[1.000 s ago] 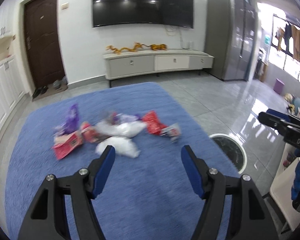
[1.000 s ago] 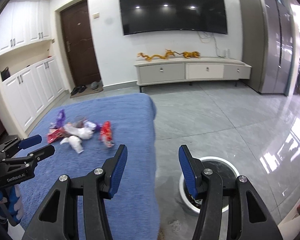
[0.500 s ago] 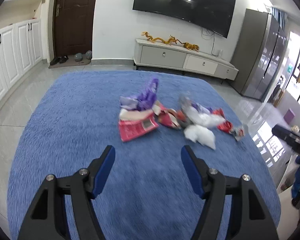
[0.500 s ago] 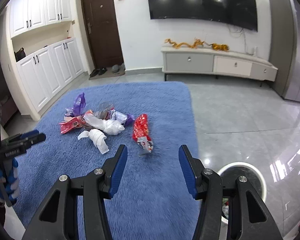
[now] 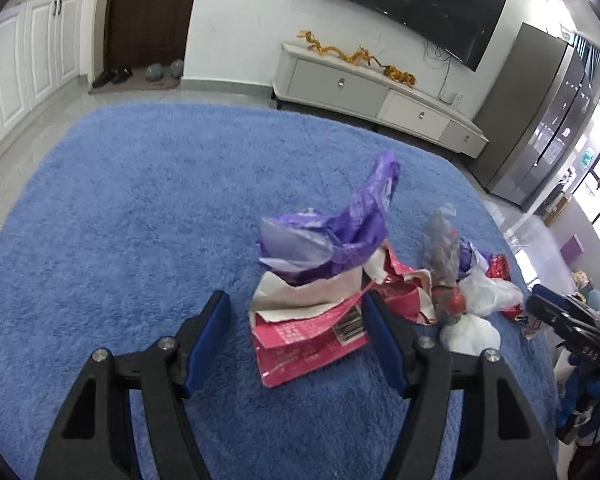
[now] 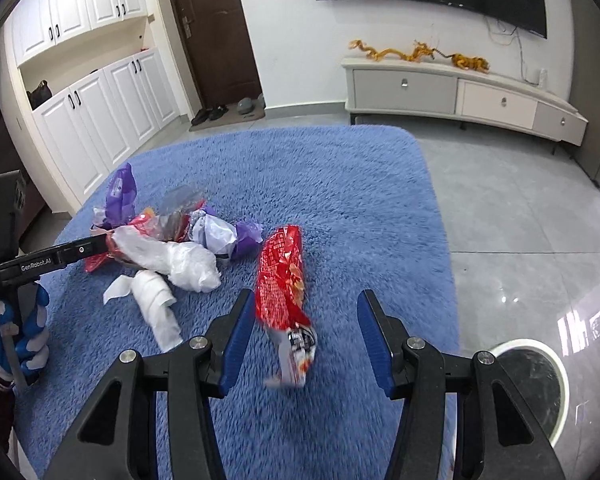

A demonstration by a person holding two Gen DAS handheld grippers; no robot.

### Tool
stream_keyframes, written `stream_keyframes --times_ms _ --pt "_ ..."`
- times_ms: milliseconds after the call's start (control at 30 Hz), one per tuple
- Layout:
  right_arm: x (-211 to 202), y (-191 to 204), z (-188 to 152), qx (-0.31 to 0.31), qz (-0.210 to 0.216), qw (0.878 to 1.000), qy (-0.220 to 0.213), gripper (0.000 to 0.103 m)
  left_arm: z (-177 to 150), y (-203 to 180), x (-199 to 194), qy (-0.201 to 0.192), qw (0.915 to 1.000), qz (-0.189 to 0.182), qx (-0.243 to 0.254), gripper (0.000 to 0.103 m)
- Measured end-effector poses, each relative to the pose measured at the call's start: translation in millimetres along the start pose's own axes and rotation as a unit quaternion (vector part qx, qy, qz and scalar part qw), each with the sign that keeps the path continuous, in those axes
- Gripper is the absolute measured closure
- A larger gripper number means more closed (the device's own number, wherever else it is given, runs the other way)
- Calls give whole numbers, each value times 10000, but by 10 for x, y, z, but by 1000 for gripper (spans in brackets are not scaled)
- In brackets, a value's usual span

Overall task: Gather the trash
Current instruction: 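Grasp the pink wrapper with the left gripper while the right grasps the red wrapper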

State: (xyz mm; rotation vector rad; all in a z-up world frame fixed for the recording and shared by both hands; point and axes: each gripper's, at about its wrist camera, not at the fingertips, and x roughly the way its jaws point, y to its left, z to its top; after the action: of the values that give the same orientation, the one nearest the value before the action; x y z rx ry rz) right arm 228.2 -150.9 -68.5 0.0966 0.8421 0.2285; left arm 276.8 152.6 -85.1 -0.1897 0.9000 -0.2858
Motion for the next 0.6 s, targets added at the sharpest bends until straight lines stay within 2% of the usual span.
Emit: stream_keyframes --times_ms 67,100,133,200,267,300,333,433,467,600 --pt "83 2 12 -10 60 10000 75 56 -8 -14 22 8 10000 -18 59 37" --pt "119 7 9 -16 73 9999 126 59 -16 -29 22 6 9999 -23 112 40" --pt "146 12 -1 -22 88 9998 166 63 -21 -41 22 18 9999 -49 136 46" --pt "186 27 -25 -41 158 9996 232 67 -51 -70 10 26 9998 -78 180 49" --pt "161 48 -47 -101 172 9996 201 82 -96 -97 -21 4 9997 -82 233 56" --pt "140 61 -49 -113 151 9997 174 82 -128 -115 -39 -1 9997 -88 240 58" --pt "112 61 -57 -89 186 9997 152 88 -158 -120 -62 -2 9997 -109 240 63" --pt "20 51 -121 -16 222 9997 118 91 -287 -136 -140 95 9994 -223 229 89" --pt "-16 42 -148 7 213 9997 105 99 -310 -153 -172 74 9995 -216 220 90" --pt "-197 52 -287 90 174 9998 30 99 -475 -235 -373 -25 9994 -181 304 91"
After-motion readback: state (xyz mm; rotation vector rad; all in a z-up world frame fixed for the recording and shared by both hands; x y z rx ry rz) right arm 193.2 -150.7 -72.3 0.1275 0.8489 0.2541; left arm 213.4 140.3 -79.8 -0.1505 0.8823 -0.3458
